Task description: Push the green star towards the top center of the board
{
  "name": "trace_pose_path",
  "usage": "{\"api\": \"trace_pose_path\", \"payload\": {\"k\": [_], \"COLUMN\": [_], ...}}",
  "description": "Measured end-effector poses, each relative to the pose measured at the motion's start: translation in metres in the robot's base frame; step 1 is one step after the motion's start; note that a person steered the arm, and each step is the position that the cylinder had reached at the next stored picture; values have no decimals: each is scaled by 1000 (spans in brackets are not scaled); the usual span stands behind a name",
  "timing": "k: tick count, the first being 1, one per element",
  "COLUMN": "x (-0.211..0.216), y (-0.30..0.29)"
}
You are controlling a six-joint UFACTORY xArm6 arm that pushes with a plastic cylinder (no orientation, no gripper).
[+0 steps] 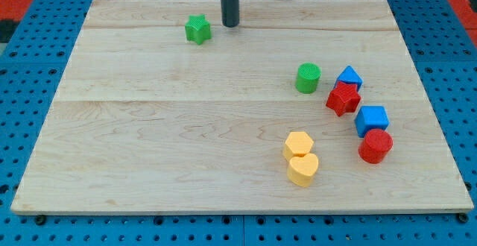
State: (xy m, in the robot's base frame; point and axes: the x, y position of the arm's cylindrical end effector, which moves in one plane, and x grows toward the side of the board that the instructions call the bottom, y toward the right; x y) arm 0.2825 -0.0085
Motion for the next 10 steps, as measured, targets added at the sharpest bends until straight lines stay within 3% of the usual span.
{"api": "trace_pose_path", "payload": {"k": [1, 2, 3, 4, 6, 8, 10], "x": [54, 47, 7, 6, 2, -11, 149], "y": [-12, -96, -60, -47, -91, 1, 12]}}
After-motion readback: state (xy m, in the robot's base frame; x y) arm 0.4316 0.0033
